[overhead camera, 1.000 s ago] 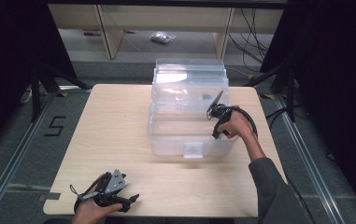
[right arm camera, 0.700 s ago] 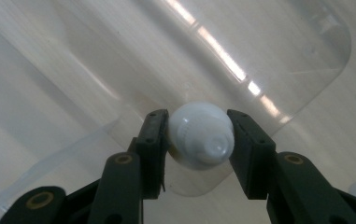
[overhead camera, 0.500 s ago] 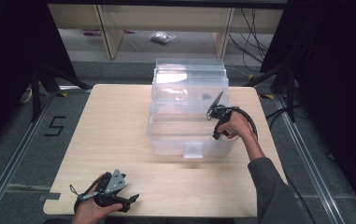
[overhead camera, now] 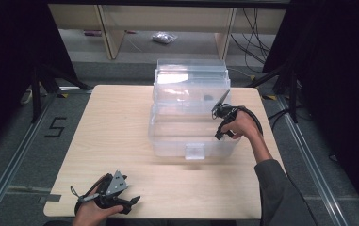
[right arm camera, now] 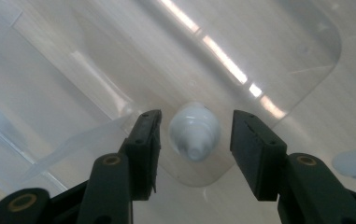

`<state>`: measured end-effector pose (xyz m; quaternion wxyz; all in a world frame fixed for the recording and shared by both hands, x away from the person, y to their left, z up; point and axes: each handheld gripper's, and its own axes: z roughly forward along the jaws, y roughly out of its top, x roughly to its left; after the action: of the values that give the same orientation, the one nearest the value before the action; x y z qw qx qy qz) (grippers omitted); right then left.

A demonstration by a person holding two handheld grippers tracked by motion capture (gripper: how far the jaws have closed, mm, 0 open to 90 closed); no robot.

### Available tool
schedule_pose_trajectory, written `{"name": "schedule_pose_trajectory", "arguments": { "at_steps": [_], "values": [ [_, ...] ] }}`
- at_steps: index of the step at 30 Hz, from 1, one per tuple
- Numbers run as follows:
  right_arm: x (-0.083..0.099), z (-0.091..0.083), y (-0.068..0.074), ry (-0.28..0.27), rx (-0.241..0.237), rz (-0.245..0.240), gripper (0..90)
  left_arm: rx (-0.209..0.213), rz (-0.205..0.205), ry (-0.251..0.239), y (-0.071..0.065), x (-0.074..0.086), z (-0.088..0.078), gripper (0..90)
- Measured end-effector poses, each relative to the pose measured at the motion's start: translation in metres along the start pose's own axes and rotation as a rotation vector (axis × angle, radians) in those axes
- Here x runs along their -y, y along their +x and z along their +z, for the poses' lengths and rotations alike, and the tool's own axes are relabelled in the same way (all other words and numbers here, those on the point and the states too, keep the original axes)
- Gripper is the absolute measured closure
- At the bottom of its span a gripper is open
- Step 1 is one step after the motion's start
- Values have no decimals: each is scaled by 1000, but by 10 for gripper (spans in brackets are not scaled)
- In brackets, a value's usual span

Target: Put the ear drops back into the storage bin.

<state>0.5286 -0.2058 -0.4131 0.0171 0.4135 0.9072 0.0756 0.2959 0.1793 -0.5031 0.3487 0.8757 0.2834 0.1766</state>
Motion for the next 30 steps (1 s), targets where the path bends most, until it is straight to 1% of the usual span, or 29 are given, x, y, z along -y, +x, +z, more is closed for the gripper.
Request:
{"name": "schedule_pose_trajectory", "arguments": {
  "at_steps": [1,2,3,5,6,9,10,11,12,13,16,17,21,22,23,24,25,27,30],
  "values": [
    [0,0,0,0,0,0,529,0,0,0,0,0,0,159],
    [1,0,-2,-15,-4,-19,524,-4,0,0,0,0,0,159],
    [1,-2,-1,-14,-12,-4,517,3,2,4,1,0,0,160],
    [2,-4,-1,-29,-11,-4,504,-1,1,4,0,0,0,159],
    [3,-8,-1,-50,-28,-13,494,-1,1,4,0,0,0,160],
    [4,-11,1,-55,-22,-9,479,0,0,4,0,0,0,159],
    [4,-14,0,-55,-15,-25,470,0,0,4,0,0,0,159],
    [5,-19,1,-78,-21,-25,465,-3,-1,1,0,0,0,160],
    [5,-19,1,-78,-21,-25,465,-4,-2,0,0,0,0,160],
    [5,-24,0,-96,-23,-31,463,5,1,7,1,0,0,159],
    [7,-28,0,-107,-24,-27,453,-2,-1,2,0,0,0,160],
    [8,-33,1,-127,-24,-23,444,-4,-1,0,0,0,0,159],
    [11,-38,1,-142,-27,-25,420,-1,-7,-4,0,0,0,159],
    [12,-39,2,-144,-33,-18,410,2,-5,-2,0,0,0,159],
    [13,-40,1,-156,-24,-14,401,-5,-3,0,0,0,0,159],
    [15,-43,2,-167,-19,-12,377,4,-7,-1,0,0,0,160],
    [15,-43,2,-167,-19,-12,377,4,-7,-1,0,0,0,160],
    [20,-50,5,-200,-19,-19,366,2,-10,-4,0,0,0,159],
    [22,-55,8,-212,-19,-23,355,-2,-4,-1,0,0,0,160]
  ]
}}
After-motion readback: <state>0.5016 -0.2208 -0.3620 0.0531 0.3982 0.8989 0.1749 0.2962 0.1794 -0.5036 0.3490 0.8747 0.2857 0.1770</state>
